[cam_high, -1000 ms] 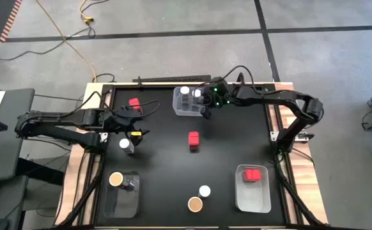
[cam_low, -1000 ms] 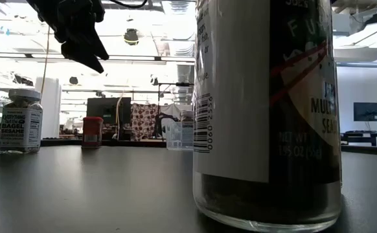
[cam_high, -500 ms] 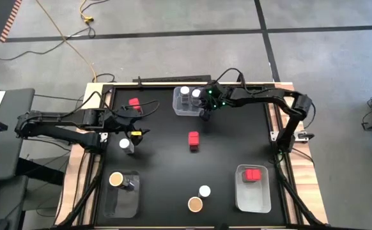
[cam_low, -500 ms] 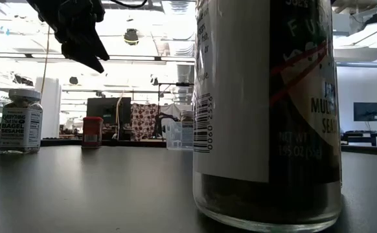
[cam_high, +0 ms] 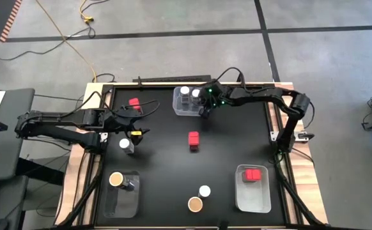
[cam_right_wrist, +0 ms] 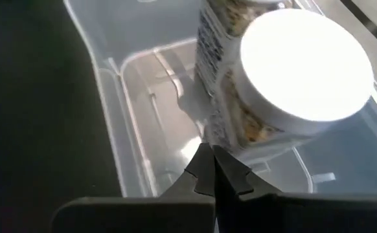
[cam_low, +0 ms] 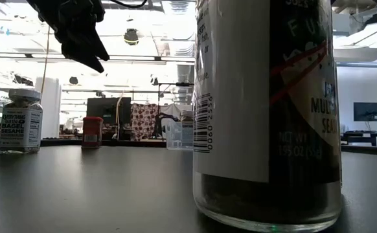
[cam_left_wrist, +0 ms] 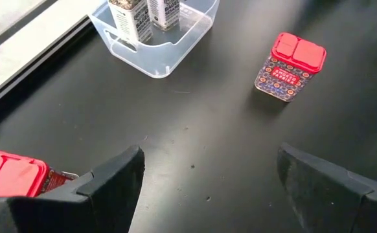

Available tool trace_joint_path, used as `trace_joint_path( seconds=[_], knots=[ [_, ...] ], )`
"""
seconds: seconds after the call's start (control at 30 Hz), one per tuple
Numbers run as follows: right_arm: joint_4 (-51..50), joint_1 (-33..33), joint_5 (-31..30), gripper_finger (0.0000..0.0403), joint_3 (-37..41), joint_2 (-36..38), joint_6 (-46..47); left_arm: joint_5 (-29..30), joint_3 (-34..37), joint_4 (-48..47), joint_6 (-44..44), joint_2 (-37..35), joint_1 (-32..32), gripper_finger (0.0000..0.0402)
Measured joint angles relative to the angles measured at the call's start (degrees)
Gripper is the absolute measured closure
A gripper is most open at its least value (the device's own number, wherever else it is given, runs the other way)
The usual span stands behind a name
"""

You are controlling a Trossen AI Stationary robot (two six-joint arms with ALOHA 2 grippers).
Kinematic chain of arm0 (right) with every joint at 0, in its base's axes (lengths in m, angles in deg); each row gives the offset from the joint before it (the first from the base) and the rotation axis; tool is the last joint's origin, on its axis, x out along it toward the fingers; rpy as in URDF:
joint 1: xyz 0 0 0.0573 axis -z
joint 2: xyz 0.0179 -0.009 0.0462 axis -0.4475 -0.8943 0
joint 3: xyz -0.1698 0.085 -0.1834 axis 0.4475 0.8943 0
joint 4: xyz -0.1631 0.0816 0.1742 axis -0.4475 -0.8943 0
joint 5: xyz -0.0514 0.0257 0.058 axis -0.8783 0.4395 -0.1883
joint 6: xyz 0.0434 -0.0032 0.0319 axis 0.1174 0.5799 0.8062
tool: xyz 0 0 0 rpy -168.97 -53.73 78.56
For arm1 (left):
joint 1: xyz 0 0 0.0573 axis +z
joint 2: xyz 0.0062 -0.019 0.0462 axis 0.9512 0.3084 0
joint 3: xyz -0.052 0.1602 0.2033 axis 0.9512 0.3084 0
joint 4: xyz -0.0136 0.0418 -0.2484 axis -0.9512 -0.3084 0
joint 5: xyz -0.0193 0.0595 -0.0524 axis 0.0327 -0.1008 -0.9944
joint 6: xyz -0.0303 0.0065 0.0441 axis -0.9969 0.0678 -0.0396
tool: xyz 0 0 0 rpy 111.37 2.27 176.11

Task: Sort spices by type
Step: Put the top right white spice bottle into the transparent bin

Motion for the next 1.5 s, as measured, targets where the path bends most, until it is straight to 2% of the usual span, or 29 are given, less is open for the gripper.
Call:
trace_joint_path(
  seconds=[0.83,1.5],
  knots=[
    [1.73,1.51,-1.54,0.0389,0.0,0.0,-1.09,-0.07,0.0,0.0,-0.15,0.0,0.01,0.0068],
    [4.04,-0.83,-1.12,0.0385,0.0,0.0,-2.12,-0.09,0.0,-0.01,-0.43,0.0,0.01,0.0068]
  ],
)
